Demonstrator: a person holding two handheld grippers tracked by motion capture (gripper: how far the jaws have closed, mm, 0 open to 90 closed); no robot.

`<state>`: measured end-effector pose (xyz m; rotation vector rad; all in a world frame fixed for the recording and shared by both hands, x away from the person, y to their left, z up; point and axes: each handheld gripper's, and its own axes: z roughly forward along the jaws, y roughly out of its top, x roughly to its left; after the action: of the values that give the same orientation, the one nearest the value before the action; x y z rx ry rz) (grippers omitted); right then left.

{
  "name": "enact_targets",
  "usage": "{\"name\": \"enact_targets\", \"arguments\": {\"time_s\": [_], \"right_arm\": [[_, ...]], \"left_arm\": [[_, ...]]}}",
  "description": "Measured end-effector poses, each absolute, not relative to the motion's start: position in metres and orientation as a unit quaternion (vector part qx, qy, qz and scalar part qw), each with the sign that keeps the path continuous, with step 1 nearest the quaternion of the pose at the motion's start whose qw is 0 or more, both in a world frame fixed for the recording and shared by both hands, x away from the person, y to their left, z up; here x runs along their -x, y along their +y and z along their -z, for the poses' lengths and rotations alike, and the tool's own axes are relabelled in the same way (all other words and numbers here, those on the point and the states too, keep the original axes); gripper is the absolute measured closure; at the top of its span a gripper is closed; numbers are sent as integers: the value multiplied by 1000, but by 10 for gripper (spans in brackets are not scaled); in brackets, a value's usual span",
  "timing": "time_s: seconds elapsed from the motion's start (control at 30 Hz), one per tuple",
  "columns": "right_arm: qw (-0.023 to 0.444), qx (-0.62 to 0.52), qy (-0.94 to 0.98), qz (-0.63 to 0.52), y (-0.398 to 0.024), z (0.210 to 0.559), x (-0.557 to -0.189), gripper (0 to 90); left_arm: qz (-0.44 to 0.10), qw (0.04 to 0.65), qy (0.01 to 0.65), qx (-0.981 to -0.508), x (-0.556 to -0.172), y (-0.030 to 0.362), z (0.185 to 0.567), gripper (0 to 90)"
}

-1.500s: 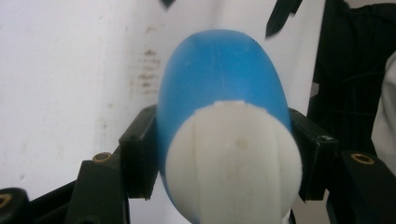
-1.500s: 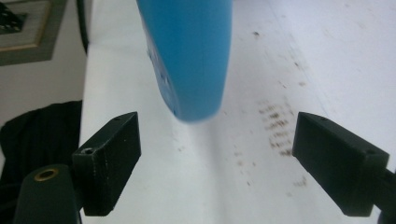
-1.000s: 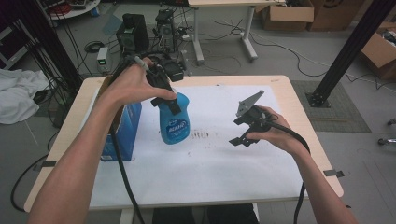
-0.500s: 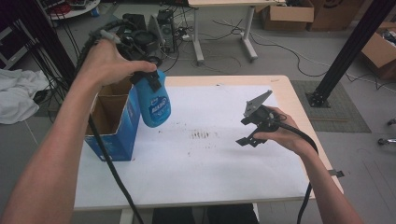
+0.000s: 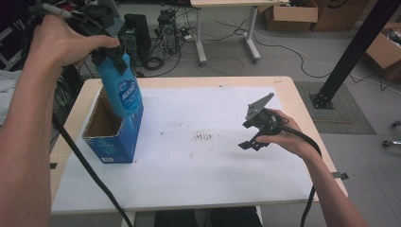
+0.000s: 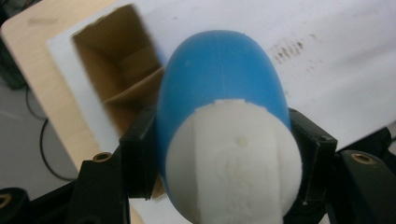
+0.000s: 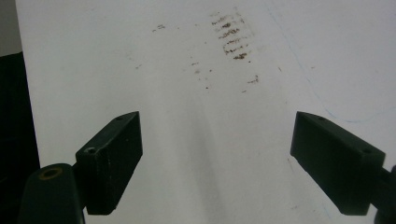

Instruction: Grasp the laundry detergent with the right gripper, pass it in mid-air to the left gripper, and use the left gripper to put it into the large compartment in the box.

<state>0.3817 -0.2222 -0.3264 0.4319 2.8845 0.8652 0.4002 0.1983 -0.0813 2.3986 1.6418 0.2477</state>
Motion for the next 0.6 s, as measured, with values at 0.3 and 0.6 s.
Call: {"name": "enact_targets", "arguments": {"time_s": [0.3, 0.6], "right_arm": [[50, -139, 950, -276, -219, 330, -382, 167], [49, -139, 951, -271, -217, 332, -382, 168]], "left_arm": [[-103, 84, 617, -775, -402, 234, 94, 383], [-94, 72, 641, -758, -407, 245, 111, 383]]}}
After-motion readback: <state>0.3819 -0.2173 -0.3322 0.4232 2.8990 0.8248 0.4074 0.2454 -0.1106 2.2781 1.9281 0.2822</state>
